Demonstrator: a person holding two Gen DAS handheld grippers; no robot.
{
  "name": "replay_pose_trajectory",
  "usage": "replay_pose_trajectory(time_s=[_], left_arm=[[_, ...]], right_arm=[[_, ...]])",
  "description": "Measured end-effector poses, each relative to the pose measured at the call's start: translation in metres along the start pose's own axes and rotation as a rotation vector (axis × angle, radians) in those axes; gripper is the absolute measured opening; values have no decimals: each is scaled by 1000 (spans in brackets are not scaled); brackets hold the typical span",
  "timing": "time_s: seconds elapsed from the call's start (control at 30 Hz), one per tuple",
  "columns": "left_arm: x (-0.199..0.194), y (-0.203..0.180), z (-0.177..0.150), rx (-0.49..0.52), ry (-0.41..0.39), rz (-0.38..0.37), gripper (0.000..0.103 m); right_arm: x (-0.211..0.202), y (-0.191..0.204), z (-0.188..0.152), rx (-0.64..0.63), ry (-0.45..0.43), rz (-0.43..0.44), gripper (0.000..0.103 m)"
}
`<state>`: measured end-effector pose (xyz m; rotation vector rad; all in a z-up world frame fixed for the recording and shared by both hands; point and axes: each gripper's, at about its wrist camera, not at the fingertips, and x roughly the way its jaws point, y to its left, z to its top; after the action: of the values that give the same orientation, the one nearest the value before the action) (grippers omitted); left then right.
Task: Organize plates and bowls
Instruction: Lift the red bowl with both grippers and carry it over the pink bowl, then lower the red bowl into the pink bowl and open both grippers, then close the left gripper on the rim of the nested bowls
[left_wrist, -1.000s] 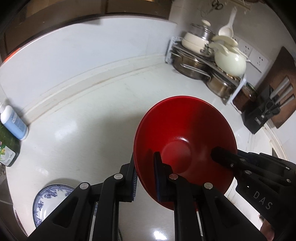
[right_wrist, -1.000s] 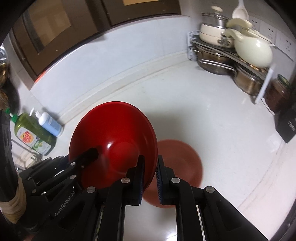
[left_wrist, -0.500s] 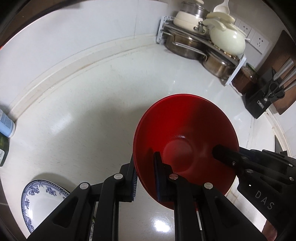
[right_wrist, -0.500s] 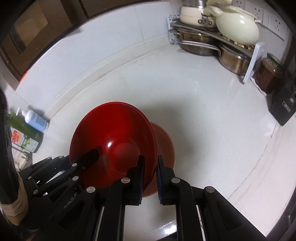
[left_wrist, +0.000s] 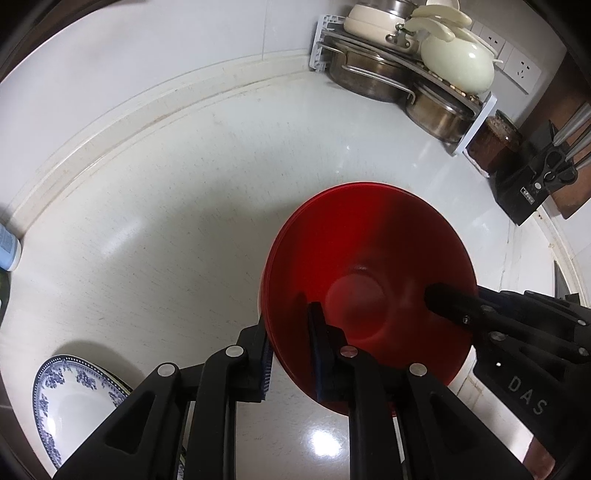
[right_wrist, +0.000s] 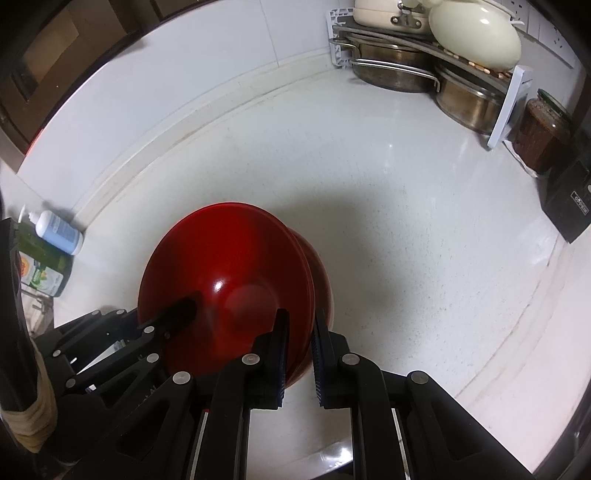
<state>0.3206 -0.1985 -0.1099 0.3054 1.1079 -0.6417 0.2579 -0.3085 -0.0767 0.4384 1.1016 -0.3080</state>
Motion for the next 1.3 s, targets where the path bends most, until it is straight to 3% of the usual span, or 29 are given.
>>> replay_pose_trajectory(time_s=[0.13, 0.43, 0.7, 0.83, 1.0, 1.13, 1.3], left_arm=[[0, -1, 0, -1, -5, 6, 18], [-3, -1, 1, 0, -19, 11, 40], [-12, 6, 6, -11, -46, 16, 46], [-19, 9, 8, -19, -63, 18, 48], [-30, 10, 10, -19, -84, 16, 51], [-37, 11, 10, -14, -107, 27, 57], [-43, 16, 7, -18, -136, 52, 68]], right_arm=[[1, 1, -1, -8, -6, 4, 13], [4, 2, -1, -30, -3, 11, 14], [1, 3, -1, -42, -10, -1, 19], [-9, 5, -1, -46, -55, -23, 35], [-26, 6, 0, -38, -109, -23, 35], [-33, 7, -1, -23, -138, -11, 42], [-36, 7, 0, 0, -155, -5, 44]])
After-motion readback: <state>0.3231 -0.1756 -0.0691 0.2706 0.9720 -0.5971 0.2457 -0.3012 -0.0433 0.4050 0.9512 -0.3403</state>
